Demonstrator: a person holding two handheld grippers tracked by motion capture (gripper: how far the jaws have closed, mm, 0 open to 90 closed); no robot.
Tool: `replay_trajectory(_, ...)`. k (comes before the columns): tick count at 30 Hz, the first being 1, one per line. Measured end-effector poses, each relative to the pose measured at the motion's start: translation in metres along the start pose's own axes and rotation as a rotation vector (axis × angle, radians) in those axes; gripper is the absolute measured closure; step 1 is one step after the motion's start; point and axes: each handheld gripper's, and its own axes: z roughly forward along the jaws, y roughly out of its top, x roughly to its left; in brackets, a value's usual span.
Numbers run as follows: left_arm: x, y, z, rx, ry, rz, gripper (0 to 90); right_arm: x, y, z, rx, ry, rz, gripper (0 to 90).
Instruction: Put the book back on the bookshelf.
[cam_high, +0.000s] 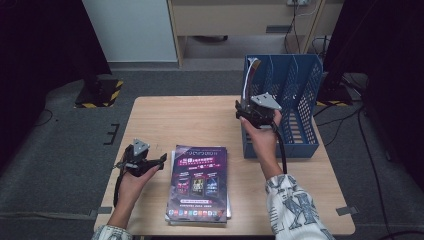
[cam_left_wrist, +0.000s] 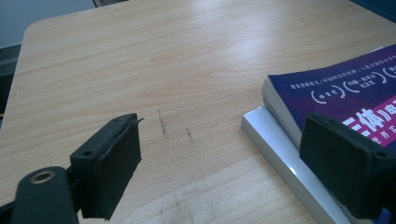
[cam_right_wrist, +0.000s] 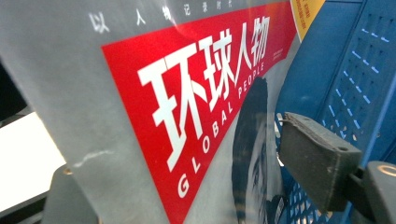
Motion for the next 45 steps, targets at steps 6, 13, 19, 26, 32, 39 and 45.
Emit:
replay_trajectory(6, 0.000, 0.000, 0.000, 0.000, 0.000, 0.000, 12.2, 0.000, 0.000, -0.001, 0.005, 0.004, 0.009, 20.0)
replay_trajectory(13, 0.000, 0.000, 0.000, 0.001, 0.000, 0.001, 12.2, 0.004, -0.001, -0.004, 0.011, 0.019, 0.009, 15.7)
replay_trajectory(19, 0.000, 0.000, 0.000, 0.002, 0.000, 0.003, 12.1, 0.005, -0.001, -0.009, 0.014, 0.030, 0.015, 12.9)
replay_trajectory(26, -0.001, 0.000, 0.001, 0.004, 0.001, 0.008, 12.1, 0.004, -0.003, -0.024, 0.018, 0.064, 0.019, 12.2)
replay_trajectory(32, -0.004, 0.000, 0.002, 0.010, 0.001, 0.019, 12.2, 0.003, -0.012, -0.038, 0.027, 0.114, 0.020, 13.9)
replay_trajectory(39, -0.008, -0.001, 0.004, 0.013, -0.007, 0.026, 12.2, 0.002, -0.021, -0.055, 0.031, 0.163, 0.030, 17.1)
replay_trajectory(45, -0.011, 0.000, 0.004, 0.012, -0.016, 0.032, 12.2, 0.001, -0.028, -0.068, 0.034, 0.192, 0.038, 19.1)
